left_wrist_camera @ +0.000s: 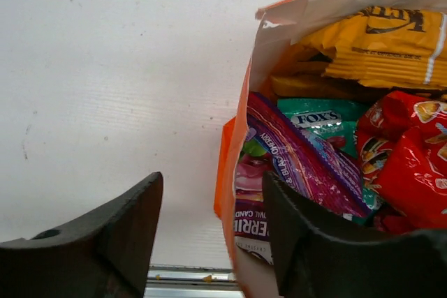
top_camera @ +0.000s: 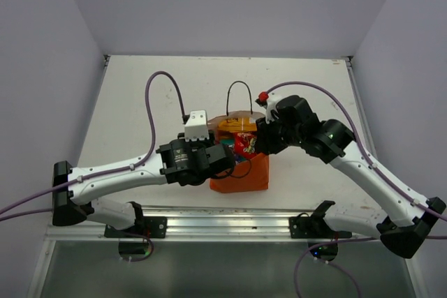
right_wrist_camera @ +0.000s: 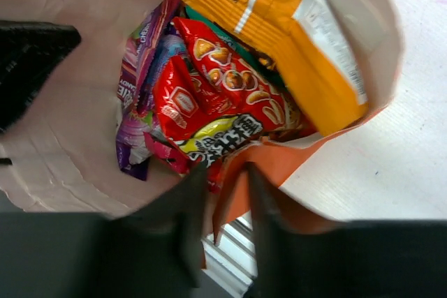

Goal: Place the snacks into the paper bag

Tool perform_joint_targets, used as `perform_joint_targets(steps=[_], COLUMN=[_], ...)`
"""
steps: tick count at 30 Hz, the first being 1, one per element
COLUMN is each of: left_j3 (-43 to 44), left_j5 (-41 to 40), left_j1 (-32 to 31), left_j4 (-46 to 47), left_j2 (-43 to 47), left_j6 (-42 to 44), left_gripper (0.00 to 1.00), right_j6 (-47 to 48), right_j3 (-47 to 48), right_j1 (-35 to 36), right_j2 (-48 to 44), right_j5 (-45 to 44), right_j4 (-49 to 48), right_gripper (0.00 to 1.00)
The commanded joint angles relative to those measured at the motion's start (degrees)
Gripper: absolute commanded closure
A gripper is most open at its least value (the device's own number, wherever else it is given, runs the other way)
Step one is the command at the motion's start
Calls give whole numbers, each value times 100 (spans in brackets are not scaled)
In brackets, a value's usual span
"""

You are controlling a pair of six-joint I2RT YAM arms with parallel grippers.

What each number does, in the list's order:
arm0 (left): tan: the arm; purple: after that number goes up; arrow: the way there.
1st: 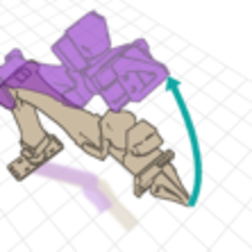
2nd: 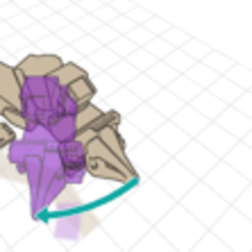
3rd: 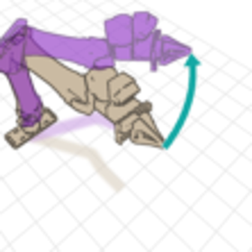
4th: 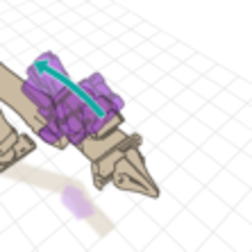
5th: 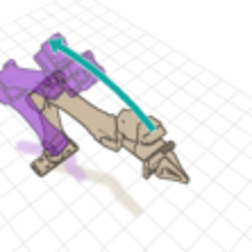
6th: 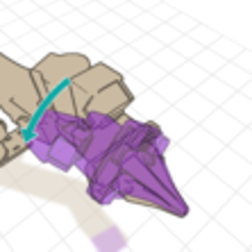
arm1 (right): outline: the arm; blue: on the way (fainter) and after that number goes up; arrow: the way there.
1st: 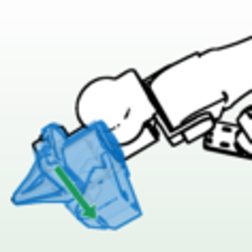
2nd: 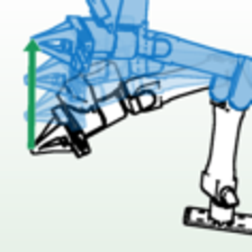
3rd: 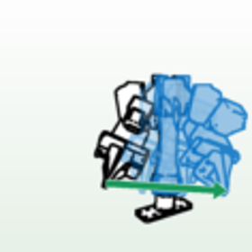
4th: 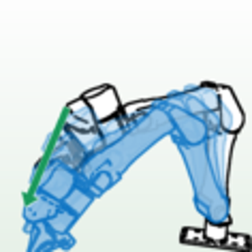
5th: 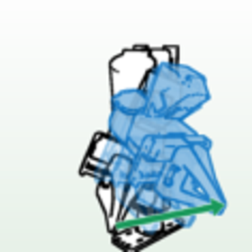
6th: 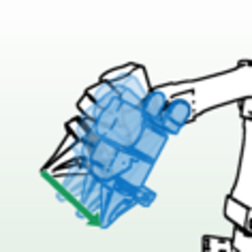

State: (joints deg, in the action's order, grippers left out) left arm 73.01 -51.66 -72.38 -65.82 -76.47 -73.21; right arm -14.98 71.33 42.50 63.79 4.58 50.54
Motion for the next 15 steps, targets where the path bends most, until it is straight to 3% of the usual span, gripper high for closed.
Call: perform_joint_targets(steps=[1,3,9,12,13,15], left_j3=[397,949,2910,3070,2896,2649], left_j5=[-554,-722,-1697,-1917,-1988,-1622], left_j1=[-136,-232,-706,-690,-664,-252], left_j4=[-36,-150,-721,-818,-792,-643], left_j2=[62,-61,-632,-440,-196,278], left_j6=[-98,-19,255,141,114,236], left_gripper=[35,18,10,0,0,0], right_j6=[-84,-92,-330,-382,-400,-488], right_j3=[196,477,1655,1814,1719,1604], right_j1=[92,92,100,92,92,92], right_j2=[-50,-77,-279,-323,-306,-219], right_j5=[-369,-640,-2142,-3522,-4239,-4675], right_j4=[33,201,1350,1773,2001,2318], right_gripper=[59,50,46,46,46,45])
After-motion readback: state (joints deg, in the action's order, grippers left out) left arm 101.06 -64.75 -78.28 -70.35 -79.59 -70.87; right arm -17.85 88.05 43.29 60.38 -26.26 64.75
